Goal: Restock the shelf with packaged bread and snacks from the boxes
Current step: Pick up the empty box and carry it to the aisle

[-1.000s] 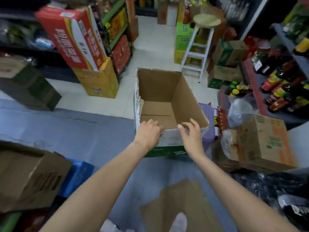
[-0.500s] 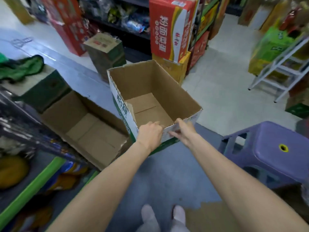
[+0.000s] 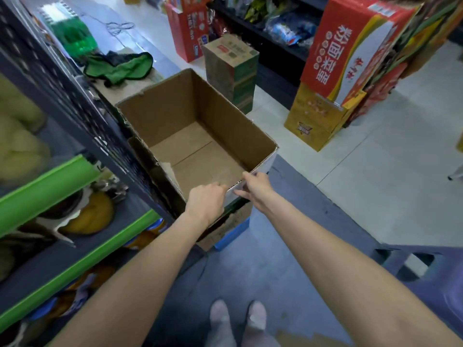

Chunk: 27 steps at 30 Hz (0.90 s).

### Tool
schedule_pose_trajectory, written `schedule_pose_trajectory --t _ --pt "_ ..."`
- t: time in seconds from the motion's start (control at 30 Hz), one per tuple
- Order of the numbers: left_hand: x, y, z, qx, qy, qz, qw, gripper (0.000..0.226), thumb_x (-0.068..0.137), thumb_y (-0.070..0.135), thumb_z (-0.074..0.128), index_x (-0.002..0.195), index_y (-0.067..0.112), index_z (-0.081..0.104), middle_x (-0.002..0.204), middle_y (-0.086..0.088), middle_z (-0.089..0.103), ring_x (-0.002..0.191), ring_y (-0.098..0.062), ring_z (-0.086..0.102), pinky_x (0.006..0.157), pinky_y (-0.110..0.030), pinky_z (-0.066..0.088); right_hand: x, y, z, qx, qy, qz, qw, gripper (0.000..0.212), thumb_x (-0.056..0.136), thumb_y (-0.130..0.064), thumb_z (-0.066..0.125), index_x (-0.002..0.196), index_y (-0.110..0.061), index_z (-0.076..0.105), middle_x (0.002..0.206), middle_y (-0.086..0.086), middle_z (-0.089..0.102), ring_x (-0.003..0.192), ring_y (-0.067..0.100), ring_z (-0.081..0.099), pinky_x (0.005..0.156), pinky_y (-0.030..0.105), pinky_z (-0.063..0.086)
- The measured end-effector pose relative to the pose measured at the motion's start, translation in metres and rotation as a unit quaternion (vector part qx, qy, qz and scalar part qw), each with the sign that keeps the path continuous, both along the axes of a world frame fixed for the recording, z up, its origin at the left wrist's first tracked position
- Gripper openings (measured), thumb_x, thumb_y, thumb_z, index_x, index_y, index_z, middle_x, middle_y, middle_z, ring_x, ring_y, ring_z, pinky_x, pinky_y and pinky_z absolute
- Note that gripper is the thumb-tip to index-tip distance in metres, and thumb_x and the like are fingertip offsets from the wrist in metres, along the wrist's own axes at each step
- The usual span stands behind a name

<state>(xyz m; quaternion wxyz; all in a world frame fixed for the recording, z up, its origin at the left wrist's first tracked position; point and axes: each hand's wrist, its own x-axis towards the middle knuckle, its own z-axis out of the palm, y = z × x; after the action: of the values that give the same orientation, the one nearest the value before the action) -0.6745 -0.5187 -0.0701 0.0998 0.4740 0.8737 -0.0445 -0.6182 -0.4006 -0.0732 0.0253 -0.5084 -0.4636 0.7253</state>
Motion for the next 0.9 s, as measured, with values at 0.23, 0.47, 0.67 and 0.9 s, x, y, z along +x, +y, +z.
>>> schedule_pose_trajectory --t 0.23,0.47,0.67,0.9 --pt "-0.015 -0.024 -0.007 0.01 -0.012 0.016 1.0 0.019 0.093 0.021 0.046 0.109 0.02 0.057 0.106 -0.002 0.062 0.099 -0.029 0.063 0.068 -0.034 0.044 -0.02 -0.022 -0.002 0.019 -0.015 0.033 0.999 0.03 0.094 -0.011 0.045 0.123 -0.01 0.038 0.102 0.006 0.045 0.065 0.014 0.061 0.087 0.031 0.055" --pt "-0.026 -0.035 -0.01 -0.018 -0.012 0.022 1.0 0.019 0.095 0.023 0.048 0.112 0.019 0.056 0.108 -0.004 0.062 0.101 -0.031 0.062 0.073 -0.035 0.046 -0.028 -0.034 -0.006 0.001 -0.011 0.042 0.999 0.04 0.095 -0.01 0.045 0.133 0.0 0.038 0.085 0.005 0.047 0.068 0.013 0.061 0.09 0.032 0.055" --pt "-0.028 -0.037 -0.016 -0.1 -0.029 0.043 0.994 0.026 0.095 0.02 0.05 0.121 0.016 0.056 0.116 -0.01 0.063 0.107 -0.033 0.062 0.08 -0.037 0.048 -0.023 -0.048 -0.01 -0.031 0.005 0.039 0.999 0.046 0.094 -0.006 0.052 0.137 0.0 0.035 0.102 0.008 0.05 0.083 0.017 0.063 0.077 0.024 0.055" --pt "-0.022 -0.034 -0.02 -0.132 -0.077 0.086 0.985 0.025 0.096 0.014 0.045 0.117 0.005 0.056 0.12 -0.017 0.06 0.111 -0.035 0.059 0.088 -0.038 0.047 -0.018 -0.055 -0.029 -0.059 -0.003 0.031 0.998 0.048 0.095 -0.016 0.053 0.137 0.001 0.036 0.14 0.019 0.04 0.107 0.024 0.059 0.09 0.029 0.053"
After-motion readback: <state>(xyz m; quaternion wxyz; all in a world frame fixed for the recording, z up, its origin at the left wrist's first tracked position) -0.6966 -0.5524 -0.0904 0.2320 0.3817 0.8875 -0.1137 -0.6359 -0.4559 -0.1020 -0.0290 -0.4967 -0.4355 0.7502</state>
